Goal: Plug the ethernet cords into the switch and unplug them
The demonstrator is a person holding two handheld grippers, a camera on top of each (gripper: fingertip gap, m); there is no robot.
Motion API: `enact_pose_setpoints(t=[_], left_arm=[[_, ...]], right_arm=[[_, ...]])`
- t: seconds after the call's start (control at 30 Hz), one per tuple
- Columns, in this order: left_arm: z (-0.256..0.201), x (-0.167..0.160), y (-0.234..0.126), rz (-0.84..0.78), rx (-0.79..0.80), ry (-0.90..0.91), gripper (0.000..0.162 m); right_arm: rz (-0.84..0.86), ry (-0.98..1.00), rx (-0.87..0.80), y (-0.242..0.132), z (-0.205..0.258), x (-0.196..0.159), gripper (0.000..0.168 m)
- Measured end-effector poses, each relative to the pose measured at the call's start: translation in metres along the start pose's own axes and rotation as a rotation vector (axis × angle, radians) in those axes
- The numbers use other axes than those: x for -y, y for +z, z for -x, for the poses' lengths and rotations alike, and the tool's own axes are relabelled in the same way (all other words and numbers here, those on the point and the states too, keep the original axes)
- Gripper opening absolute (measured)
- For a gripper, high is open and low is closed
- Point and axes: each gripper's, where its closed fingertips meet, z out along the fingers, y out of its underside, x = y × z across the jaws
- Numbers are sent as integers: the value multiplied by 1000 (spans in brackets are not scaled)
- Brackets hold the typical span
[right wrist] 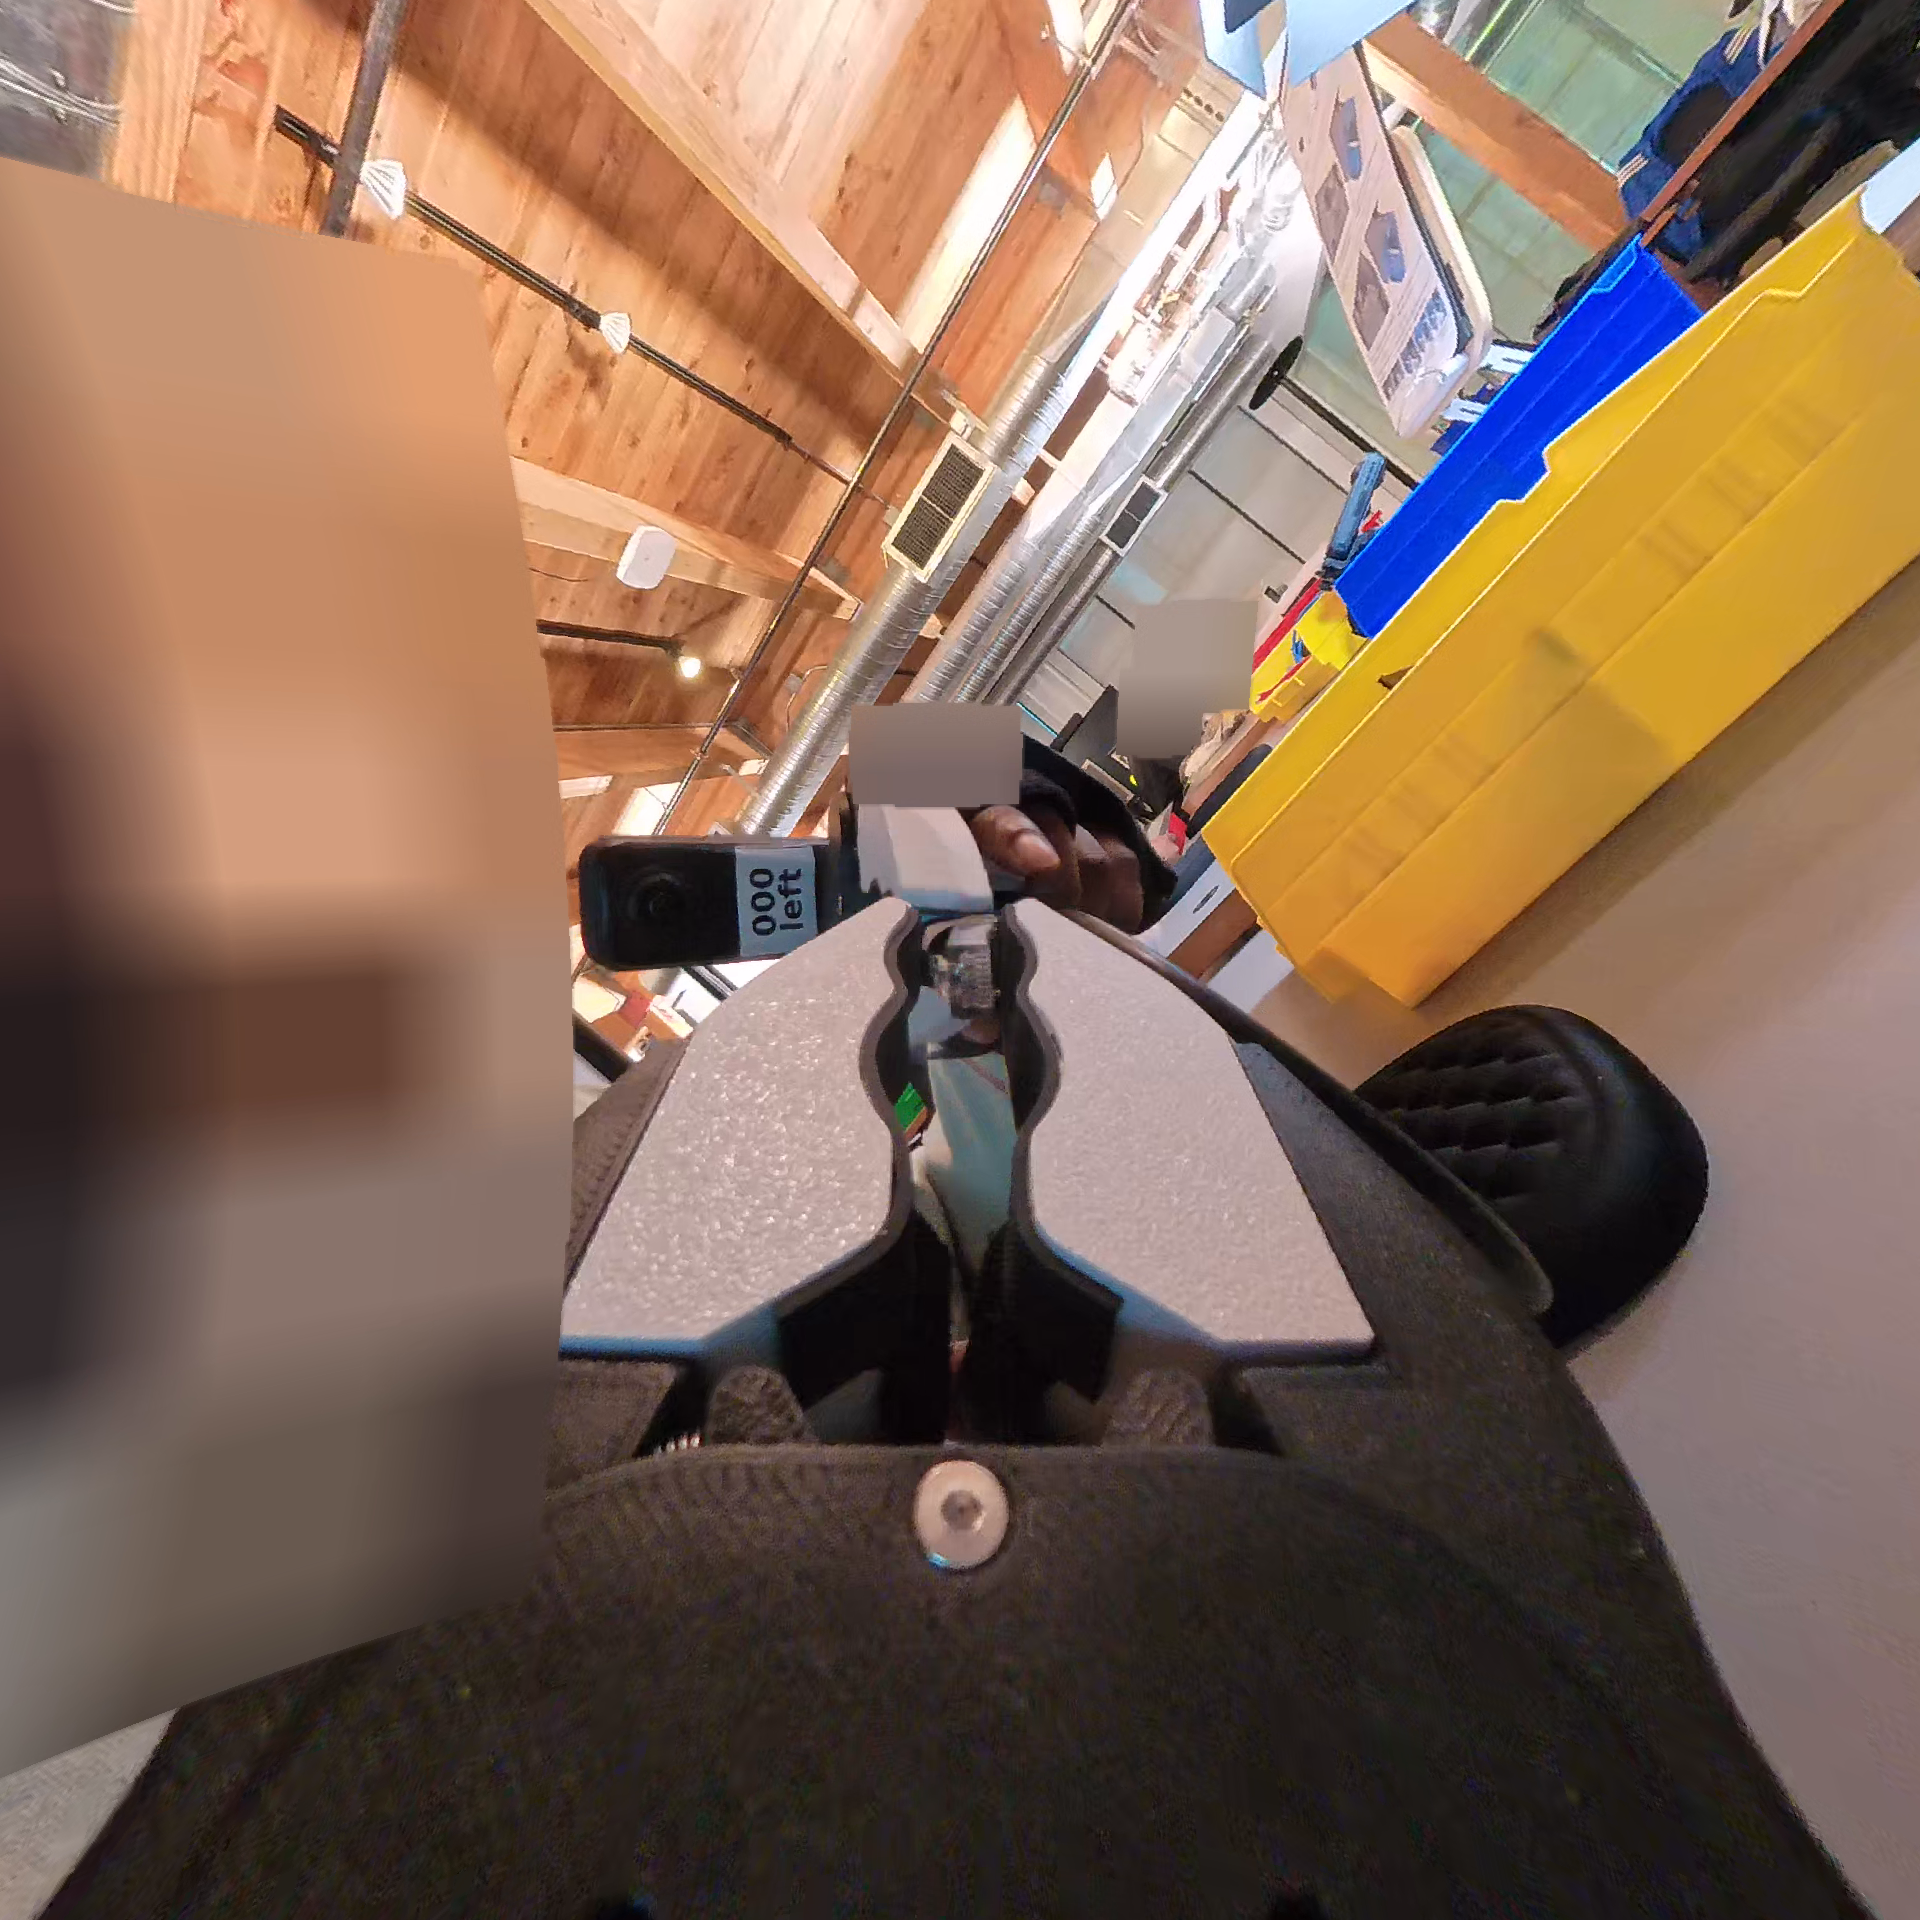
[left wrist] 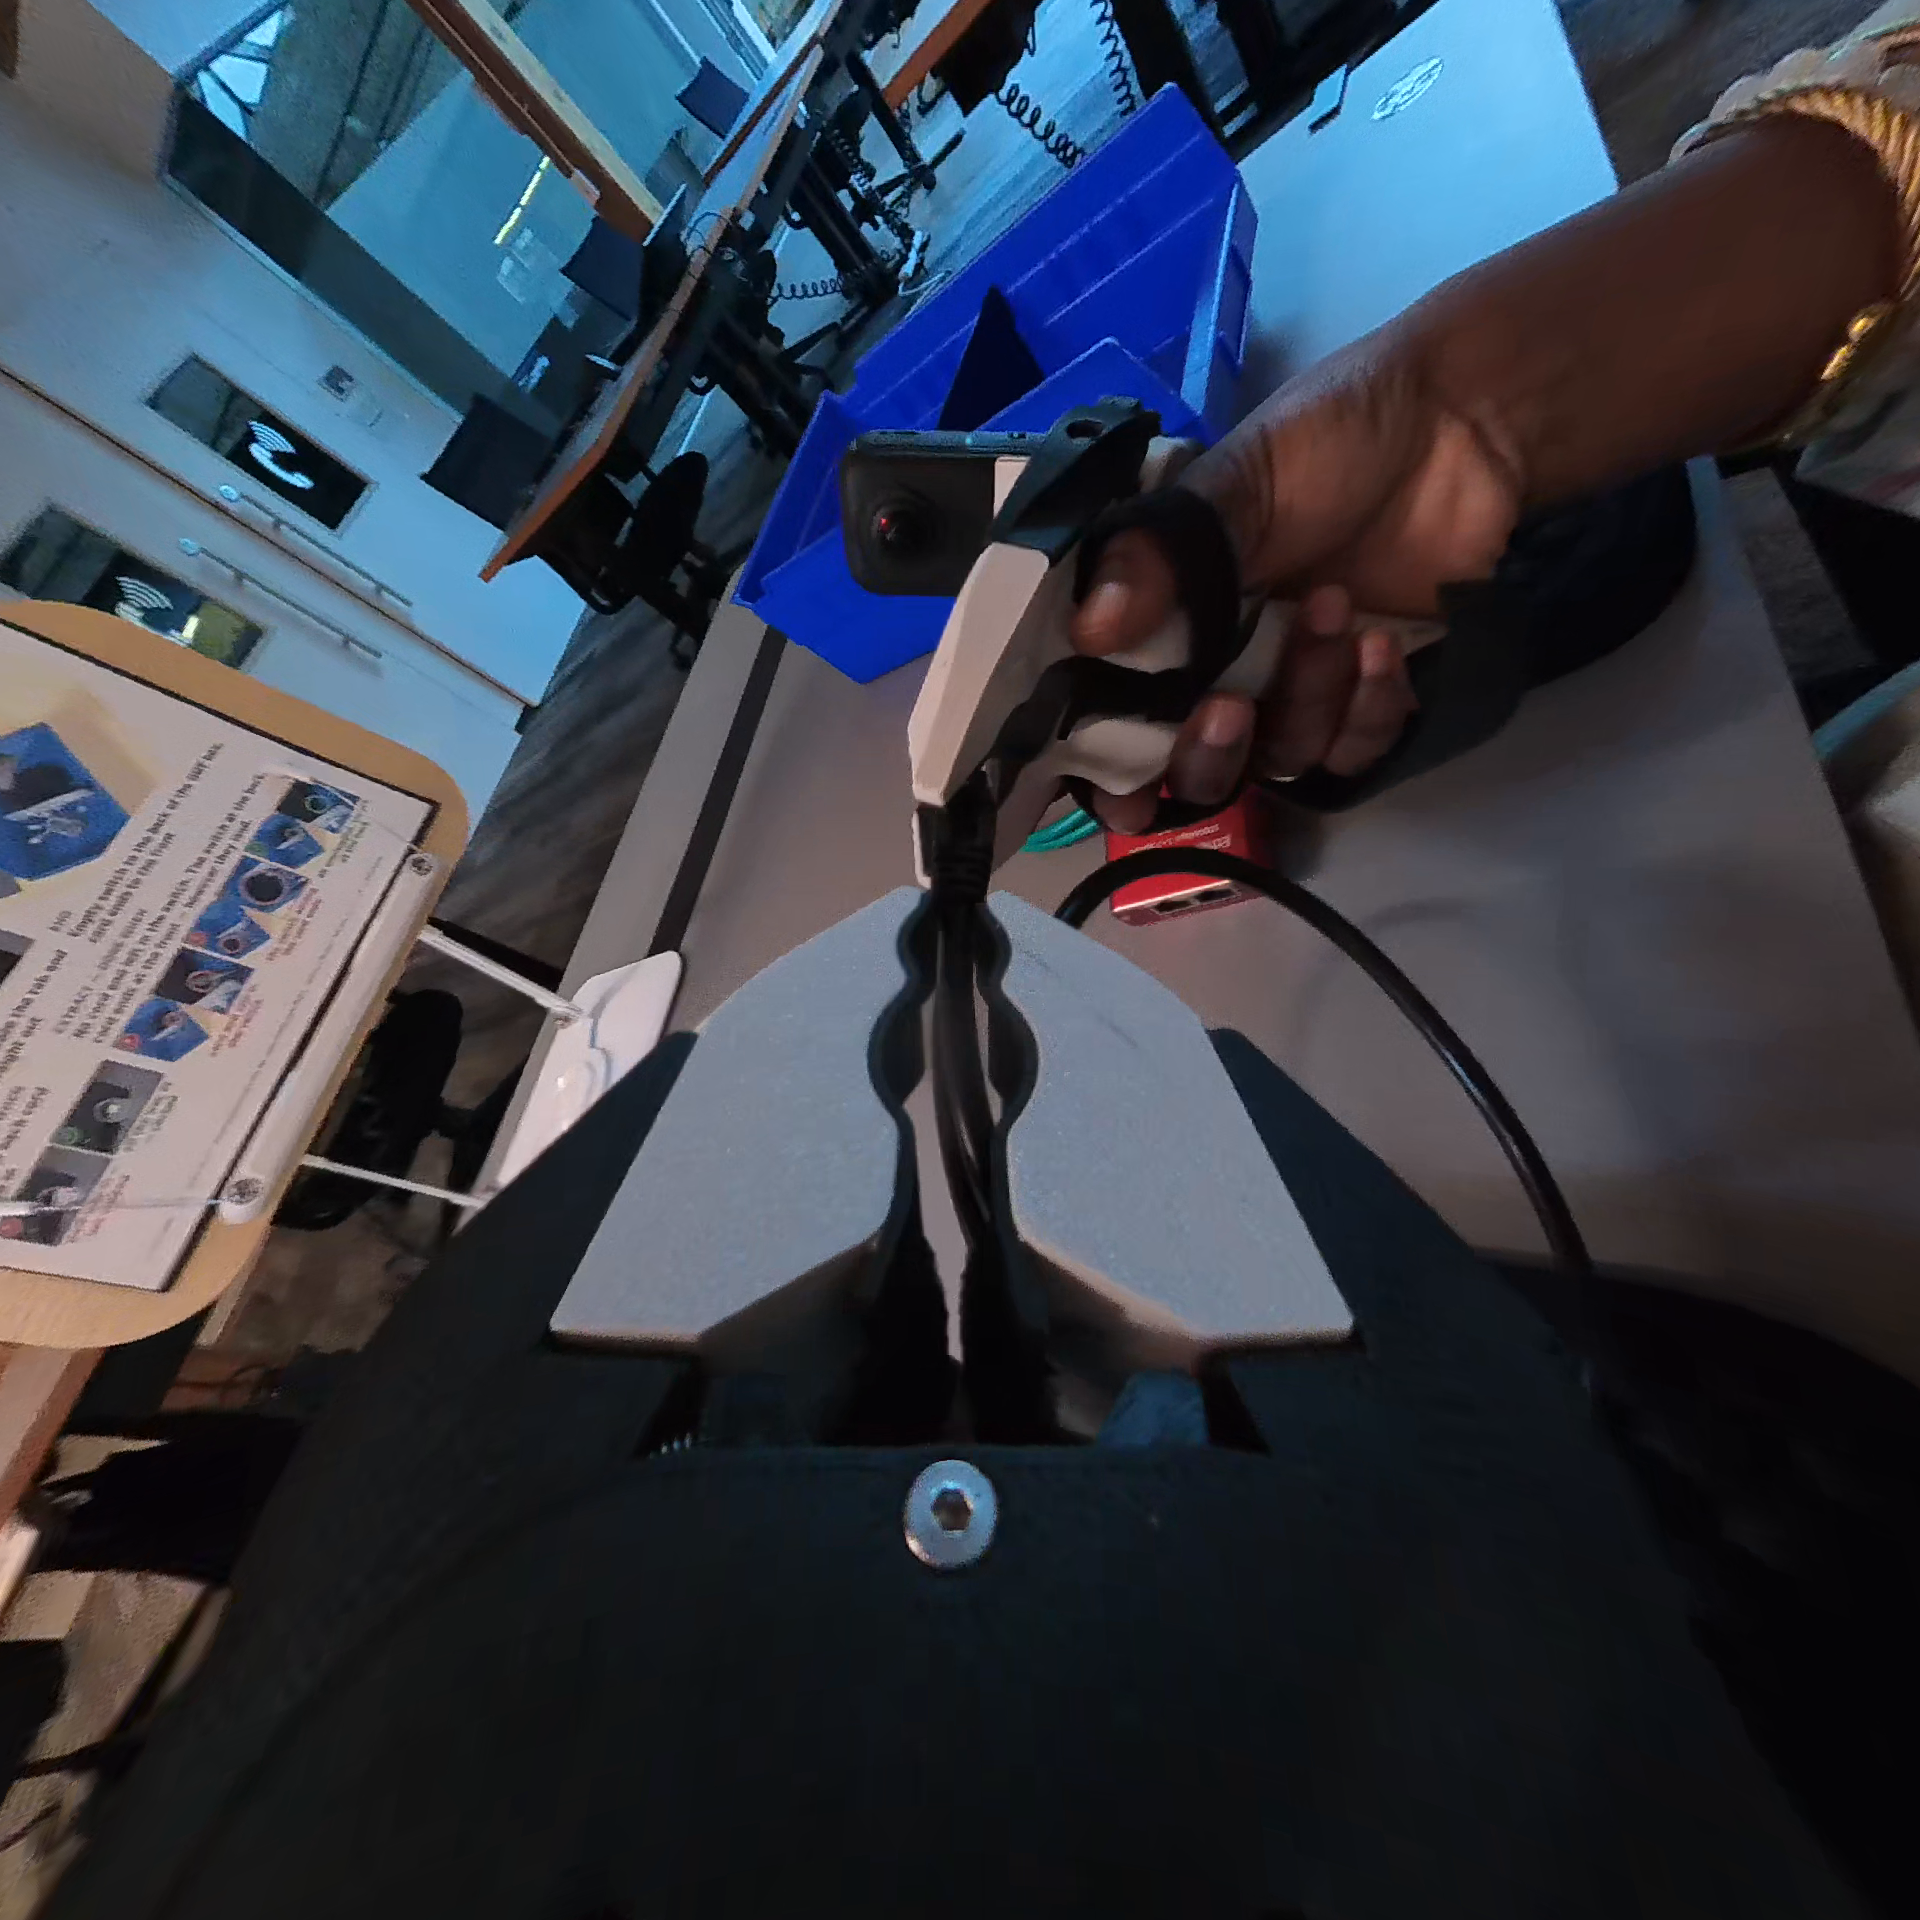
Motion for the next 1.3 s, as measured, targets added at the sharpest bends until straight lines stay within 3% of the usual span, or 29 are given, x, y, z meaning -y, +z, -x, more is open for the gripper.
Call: enact_pose_setpoints(t=[0.1,0.13,0.17,0.23,0.33,0.43,0.5,0.6,0.73,0.9,1.2,1.23,1.3], left_arm=[[-1,10,-6,-79,-60,-128,5],[-1,13,-9,-103,-93,-187,5],[-1,13,-12,-117,-119,-234,5],[-3,13,-16,-137,-190,-315,5],[-12,14,-19,-160,-306,-425,5],[-18,18,-18,-181,-358,-457,5],[-23,17,-18,-177,-377,-451,5],[-22,18,-17,-208,-344,-423,5],[-31,15,-12,-173,-310,-294,24],[-32,19,-9,-198,-317,-302,11],[-39,11,0,-168,-347,-392,10],[-42,5,2,-125,-345,-382,10],[-44,-10,5,-26,-331,-346,10]], right_arm=[[28,-135,55,1,14,-2,17],[65,-225,79,2,22,-5,25],[114,-345,61,2,25,-9,40],[233,-697,-60,0,23,-15,50],[403,-1220,-216,-2,24,-16,44],[613,-1438,-232,-2,22,-28,29],[673,-1481,-234,-1,19,-32,12],[623,-1404,-200,-1,20,-33,13],[492,-1239,-103,-2,23,-34,13],[453,-1190,-59,-1,22,-40,12],[455,-1169,-76,-11,14,-43,12],[496,-1185,-105,-16,11,-43,13],[581,-1219,-227,-35,0,-33,45]])
